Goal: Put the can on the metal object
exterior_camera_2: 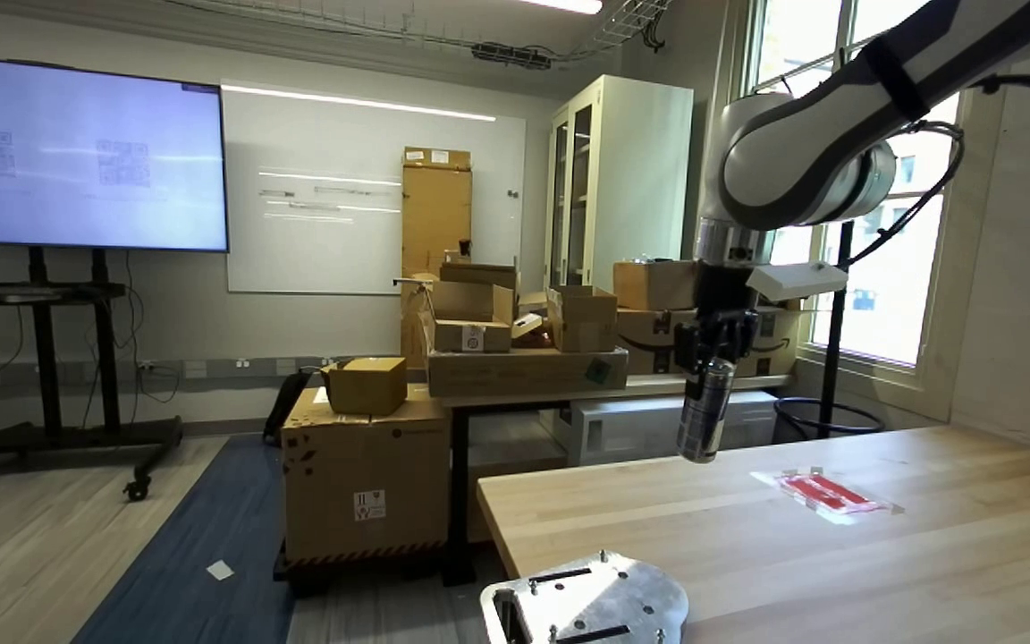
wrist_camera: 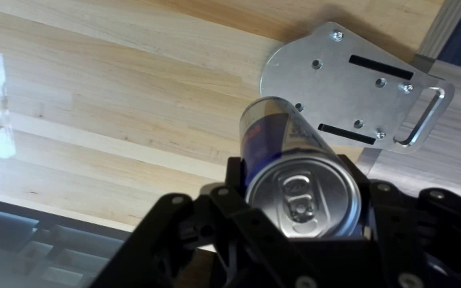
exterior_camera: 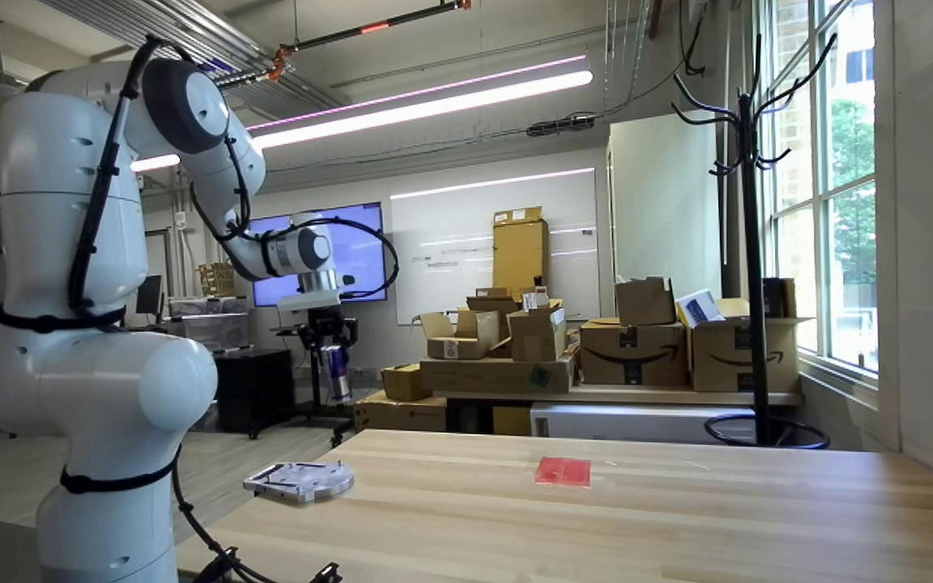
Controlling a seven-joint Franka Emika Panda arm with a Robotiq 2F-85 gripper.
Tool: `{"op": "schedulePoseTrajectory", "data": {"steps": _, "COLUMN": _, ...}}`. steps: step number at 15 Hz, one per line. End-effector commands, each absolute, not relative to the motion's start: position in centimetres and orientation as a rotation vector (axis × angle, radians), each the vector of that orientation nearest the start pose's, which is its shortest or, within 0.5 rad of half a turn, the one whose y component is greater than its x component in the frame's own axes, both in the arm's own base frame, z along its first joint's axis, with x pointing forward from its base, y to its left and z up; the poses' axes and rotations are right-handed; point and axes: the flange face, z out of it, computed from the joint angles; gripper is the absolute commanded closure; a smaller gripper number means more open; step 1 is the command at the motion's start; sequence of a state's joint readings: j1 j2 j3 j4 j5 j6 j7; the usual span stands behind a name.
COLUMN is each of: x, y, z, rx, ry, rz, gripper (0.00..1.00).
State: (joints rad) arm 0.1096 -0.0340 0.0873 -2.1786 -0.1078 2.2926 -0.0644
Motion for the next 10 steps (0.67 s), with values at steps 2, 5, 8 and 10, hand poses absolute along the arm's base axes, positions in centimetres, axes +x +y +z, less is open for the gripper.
{"op": "schedulePoseTrajectory", "data": {"steps": 2, "x": 52.7, "y": 13.7, "z": 40.2, "rx": -3.147, "ry": -0.666, "rz": -0.178, "gripper": 0.67}}
{"op": "schedulePoseTrajectory", "data": {"steps": 5, "x": 52.6, "y": 15.8, "z": 38.5, "rx": -3.134, "ry": -0.725, "rz": -0.133, "gripper": 0.67}}
{"op": "schedulePoseTrajectory", "data": {"steps": 8, "x": 52.4, "y": 17.8, "z": 37.3, "rx": -3.119, "ry": -0.783, "rz": -0.109, "gripper": 0.67}}
{"op": "schedulePoseTrajectory", "data": {"steps": 10, "x": 52.3, "y": 19.1, "z": 36.6, "rx": -3.103, "ry": -0.838, "rz": -0.11, "gripper": 0.67}}
